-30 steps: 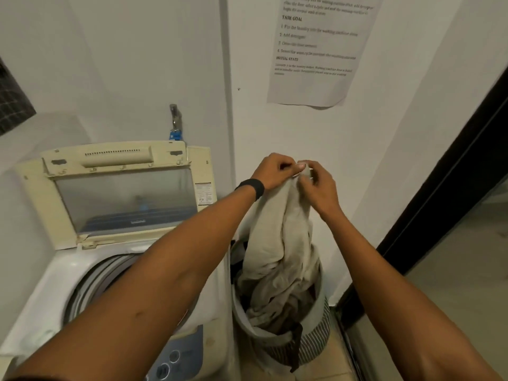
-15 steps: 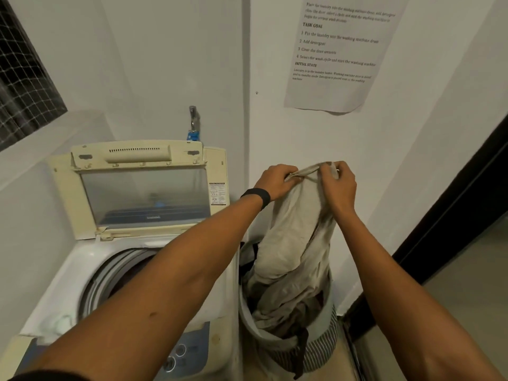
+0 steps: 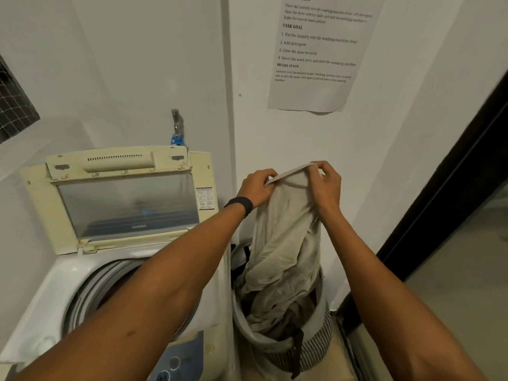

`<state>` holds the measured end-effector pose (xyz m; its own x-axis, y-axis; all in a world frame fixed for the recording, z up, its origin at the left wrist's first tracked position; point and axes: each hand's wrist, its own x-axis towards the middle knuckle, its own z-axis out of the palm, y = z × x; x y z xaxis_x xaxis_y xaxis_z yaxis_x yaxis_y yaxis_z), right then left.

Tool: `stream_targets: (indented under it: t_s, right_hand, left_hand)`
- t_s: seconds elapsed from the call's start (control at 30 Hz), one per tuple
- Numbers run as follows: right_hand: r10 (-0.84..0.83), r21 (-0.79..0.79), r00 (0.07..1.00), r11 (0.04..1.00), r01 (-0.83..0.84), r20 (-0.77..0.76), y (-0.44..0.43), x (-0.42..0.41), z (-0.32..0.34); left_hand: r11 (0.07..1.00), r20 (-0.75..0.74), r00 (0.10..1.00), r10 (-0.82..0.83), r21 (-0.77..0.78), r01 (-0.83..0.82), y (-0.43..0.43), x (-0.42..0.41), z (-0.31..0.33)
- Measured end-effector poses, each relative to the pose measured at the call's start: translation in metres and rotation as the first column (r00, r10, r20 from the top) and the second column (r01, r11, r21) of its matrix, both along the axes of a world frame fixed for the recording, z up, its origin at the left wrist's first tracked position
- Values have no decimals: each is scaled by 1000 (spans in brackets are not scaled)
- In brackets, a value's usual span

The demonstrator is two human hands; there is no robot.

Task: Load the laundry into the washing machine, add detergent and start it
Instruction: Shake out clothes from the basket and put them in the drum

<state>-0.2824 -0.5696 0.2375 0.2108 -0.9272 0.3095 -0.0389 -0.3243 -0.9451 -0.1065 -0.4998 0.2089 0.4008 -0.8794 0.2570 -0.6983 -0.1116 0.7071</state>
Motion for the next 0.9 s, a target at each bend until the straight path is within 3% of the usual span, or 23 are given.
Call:
stream_targets:
  t_s: [0.07,0.13,0.23,0.3,0.37,0.47,0.6,0.67,0.73,0.9]
  right_hand:
    - [37,-62,985,997,-48,-170,-3,-9,-9]
    - [145,-154,933,967,-205,-329,-3,-11,-15]
    - [296,-203,896,905,-374,-331,5,5,-8]
    - [243,-141,936,948,-284,-254,7,12,0]
    - [82,-125,962,985,-118,-261,0,9,2]
    - [-27,-122,967,993,-4,-253,-10,1,2]
    - [-125,18,989,992,126,-75,-12,2,6]
    - [-126,36,989,991,129,-72,-11,4,5]
    - [-56,12,989,998,58,-137,-10,4,2]
    - [287,-143,919,932,-334,-271,-5,7,2]
  left_hand:
    - [999,-49,999,23,-34,-24,1,3,6]
    - [998,-42,999,-7,-64,4,-1,-4,19]
    - [991,-57,994,-97,-104,90,-7,-21,31]
    - [988,-41,991,-131,-93,127,-9,-24,28]
    - [986,-68,986,-151,-74,146,-7,-21,21]
    - [985,-85,982,-171,-7,171,-1,-12,14]
    - [985,25,993,-113,138,109,2,-3,9]
    - [984,77,994,-78,169,64,1,-3,11]
    - [985,89,994,-69,165,54,-1,-7,17]
    - [991,95,994,-45,133,32,-9,-10,26]
